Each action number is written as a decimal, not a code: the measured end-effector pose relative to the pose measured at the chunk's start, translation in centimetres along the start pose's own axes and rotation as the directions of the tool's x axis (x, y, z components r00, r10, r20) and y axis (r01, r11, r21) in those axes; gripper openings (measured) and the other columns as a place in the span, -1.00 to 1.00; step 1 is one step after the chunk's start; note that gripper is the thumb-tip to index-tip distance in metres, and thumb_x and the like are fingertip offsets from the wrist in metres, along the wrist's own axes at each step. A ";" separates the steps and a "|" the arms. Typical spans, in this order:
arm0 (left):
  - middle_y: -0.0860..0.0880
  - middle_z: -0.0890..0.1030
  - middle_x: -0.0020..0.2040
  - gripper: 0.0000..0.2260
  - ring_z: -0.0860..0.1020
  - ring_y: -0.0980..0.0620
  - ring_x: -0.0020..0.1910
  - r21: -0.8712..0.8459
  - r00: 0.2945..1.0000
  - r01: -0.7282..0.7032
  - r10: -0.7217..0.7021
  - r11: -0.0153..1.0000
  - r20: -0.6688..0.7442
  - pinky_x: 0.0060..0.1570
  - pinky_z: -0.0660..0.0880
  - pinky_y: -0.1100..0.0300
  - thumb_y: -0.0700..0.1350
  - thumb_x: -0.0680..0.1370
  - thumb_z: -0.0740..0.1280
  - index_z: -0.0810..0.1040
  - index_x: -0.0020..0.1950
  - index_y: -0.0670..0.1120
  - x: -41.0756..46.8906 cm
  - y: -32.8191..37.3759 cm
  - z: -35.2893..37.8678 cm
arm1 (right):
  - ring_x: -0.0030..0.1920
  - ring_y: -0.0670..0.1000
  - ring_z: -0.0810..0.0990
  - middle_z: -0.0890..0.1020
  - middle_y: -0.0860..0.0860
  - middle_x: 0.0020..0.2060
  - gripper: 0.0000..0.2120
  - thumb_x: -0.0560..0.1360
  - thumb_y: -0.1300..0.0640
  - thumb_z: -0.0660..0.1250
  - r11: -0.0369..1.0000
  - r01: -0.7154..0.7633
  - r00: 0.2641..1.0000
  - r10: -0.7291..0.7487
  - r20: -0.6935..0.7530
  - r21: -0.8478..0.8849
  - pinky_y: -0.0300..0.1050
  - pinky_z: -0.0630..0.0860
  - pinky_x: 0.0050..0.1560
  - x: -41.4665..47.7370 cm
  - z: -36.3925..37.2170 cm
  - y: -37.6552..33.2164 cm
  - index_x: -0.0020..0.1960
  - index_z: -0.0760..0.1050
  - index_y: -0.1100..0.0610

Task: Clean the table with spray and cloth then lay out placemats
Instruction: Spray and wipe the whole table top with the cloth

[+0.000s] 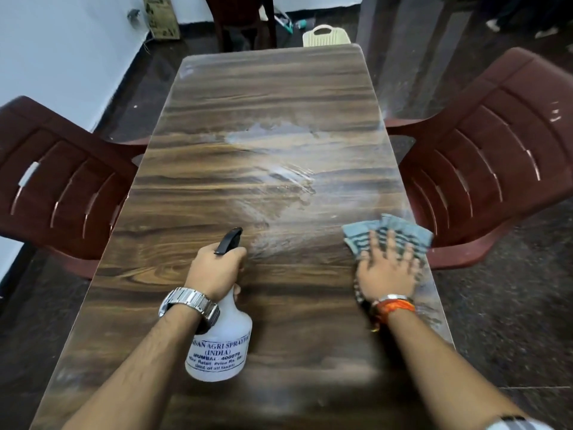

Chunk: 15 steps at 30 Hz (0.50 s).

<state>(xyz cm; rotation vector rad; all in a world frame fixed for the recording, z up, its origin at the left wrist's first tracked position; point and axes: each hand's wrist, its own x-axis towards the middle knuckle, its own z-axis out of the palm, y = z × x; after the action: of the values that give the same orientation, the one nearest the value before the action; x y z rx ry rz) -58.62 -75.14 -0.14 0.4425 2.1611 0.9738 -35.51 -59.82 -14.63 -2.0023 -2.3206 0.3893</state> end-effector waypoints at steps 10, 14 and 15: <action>-0.04 0.47 -0.49 -0.82 0.54 -0.08 -0.56 0.098 0.996 -0.087 0.087 0.991 0.008 -0.49 0.34 0.21 -0.13 0.42 0.34 0.40 -0.33 -0.12 3.6 1.0 2.6 | 0.48 0.27 0.10 0.18 -0.03 0.51 -0.45 0.50 -0.15 0.02 0.976 0.218 0.975 -0.218 0.050 0.007 0.27 0.01 0.45 0.0 2.0 -9.4 0.49 0.17 -0.17; -0.16 0.57 -0.42 -0.73 0.55 -0.10 -0.48 0.066 0.996 -0.083 0.081 0.994 0.032 -0.35 0.42 0.11 0.00 0.31 0.29 0.48 -0.29 -0.23 5.9 2.9 2.8 | 0.51 0.23 -0.09 0.00 -0.07 0.55 -0.44 0.52 -0.17 -0.01 0.971 0.237 0.967 -0.238 0.087 0.028 0.25 -0.15 0.46 -0.6 2.7 -12.0 0.52 0.01 -0.21; -0.19 0.60 -0.39 -0.72 0.53 -0.10 -0.46 0.063 0.996 -0.084 0.083 0.994 0.027 -0.34 0.42 0.10 0.02 0.30 0.28 0.49 -0.31 -0.22 6.6 3.3 2.7 | 0.51 0.24 -0.12 -0.04 -0.07 0.55 -0.43 0.53 -0.17 -0.03 0.974 0.227 0.970 -0.227 0.086 0.012 0.26 -0.17 0.46 -0.6 2.8 -12.1 0.52 -0.02 -0.22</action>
<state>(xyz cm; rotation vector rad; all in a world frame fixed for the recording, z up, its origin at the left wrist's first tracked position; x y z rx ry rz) -61.11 -67.99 -1.99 0.5766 2.1718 0.9413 -47.64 -62.40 -14.62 -1.7240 -2.5636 0.4715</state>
